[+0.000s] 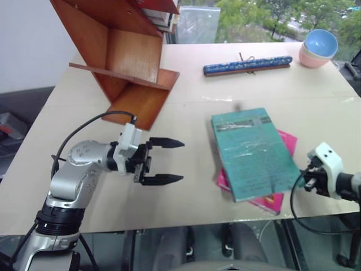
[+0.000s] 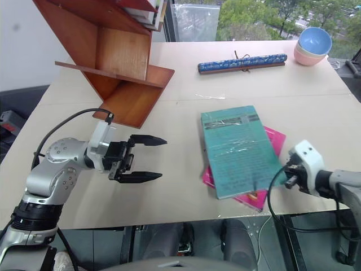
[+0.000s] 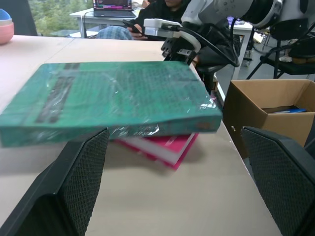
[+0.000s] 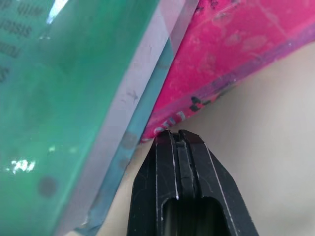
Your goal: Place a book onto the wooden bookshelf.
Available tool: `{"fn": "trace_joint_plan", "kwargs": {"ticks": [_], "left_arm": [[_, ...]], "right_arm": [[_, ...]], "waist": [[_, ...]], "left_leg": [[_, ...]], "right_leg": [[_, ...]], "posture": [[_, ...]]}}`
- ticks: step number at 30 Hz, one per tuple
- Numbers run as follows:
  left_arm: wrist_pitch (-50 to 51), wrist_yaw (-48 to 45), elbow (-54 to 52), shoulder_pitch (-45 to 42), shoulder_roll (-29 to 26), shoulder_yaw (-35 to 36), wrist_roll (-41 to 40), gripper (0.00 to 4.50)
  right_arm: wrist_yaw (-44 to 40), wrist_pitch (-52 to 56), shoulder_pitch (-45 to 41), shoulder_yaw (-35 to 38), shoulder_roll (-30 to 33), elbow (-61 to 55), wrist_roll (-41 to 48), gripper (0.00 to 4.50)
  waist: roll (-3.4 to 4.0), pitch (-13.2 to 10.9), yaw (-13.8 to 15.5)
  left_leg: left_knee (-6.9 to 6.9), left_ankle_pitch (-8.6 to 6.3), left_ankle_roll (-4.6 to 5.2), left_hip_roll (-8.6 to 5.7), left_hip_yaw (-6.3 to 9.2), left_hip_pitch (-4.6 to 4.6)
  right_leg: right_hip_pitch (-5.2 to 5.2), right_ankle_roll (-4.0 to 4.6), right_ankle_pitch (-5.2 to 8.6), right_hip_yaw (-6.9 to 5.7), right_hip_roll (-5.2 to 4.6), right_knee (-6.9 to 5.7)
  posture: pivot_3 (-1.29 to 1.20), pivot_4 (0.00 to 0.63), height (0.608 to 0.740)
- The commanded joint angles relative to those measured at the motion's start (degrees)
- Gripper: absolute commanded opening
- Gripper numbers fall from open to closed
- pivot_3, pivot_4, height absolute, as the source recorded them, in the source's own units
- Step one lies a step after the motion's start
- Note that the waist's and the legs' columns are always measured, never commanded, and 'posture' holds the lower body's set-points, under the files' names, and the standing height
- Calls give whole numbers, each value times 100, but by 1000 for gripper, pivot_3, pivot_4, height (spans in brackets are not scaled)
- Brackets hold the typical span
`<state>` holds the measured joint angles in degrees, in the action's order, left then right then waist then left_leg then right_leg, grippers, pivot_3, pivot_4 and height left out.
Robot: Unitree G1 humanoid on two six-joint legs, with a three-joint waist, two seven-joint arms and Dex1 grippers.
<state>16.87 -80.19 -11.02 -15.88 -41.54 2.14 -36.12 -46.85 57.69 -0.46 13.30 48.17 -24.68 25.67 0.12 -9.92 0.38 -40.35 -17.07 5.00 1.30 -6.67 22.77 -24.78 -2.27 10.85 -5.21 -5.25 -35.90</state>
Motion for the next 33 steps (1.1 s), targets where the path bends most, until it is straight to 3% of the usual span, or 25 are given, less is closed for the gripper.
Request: {"fn": "trace_joint_plan", "kwargs": {"ticks": [1, 8, 12, 18, 24, 28, 33], "left_arm": [[-6, 34, -74, -63, -96, 168, -59, 4500], [51, 156, -55, -40, -230, 305, -59, 4500], [122, 418, -175, 95, -362, 483, 7, 4500], [191, 1021, -358, 406, -373, 714, 88, 4500], [263, 1265, -398, 533, -296, 670, 89, 4500], [307, 1271, -302, 505, -299, 655, 83, 4500], [853, 1450, -41, 321, -280, 714, -149, 4500]], "right_arm": [[200, -113, -468, -271, -175, 57, 42, 18], [382, -517, -1380, -903, -664, 629, -104, 18], [424, -798, -1665, -798, -823, 813, -58, 18], [97, -1811, -354, 98, -58, -2, -317, 18], [-352, -1315, 457, 1705, 137, -1381, 1053, 2601], [-12, -923, 428, 2085, 94, -2189, 2064, 4475], [958, -810, -50, 1468, -161, -2841, 2970, 4475]], "waist": [[0, 0, 4], [0, 0, 10], [0, -1, 10], [0, -1, 76], [-1, 1, 6], [-5, 3, 19], [-10, 6, 33]], "left_leg": [[0, 0, 0, 0, 0, 1], [1, 0, 0, -1, 1, 5], [1, 0, 0, -1, 2, 6], [4, -1, 0, -6, 13, 19], [5, 1, -3, 0, 8, 3], [5, 1, -10, 9, 12, -6], [4, 1, -7, 3, 14, 1]], "right_leg": [[0, 0, 0, 0, 0, 0], [-2, 12, -14, -4, 1, 1], [-2, 11, -15, -7, 2, 1], [-2, 8, -12, -19, -7, 8], [4, -18, 2, -11, 1, 5], [6, 1, 8, -11, 6, -1], [3, 31, -1, -10, -6, 0]], "posture": [[0, 150, 738], [0, 150, 738], [0, 150, 738], [0, 150, 738], [0, 150, 738], [0, 150, 738], [0, 150, 738]]}}
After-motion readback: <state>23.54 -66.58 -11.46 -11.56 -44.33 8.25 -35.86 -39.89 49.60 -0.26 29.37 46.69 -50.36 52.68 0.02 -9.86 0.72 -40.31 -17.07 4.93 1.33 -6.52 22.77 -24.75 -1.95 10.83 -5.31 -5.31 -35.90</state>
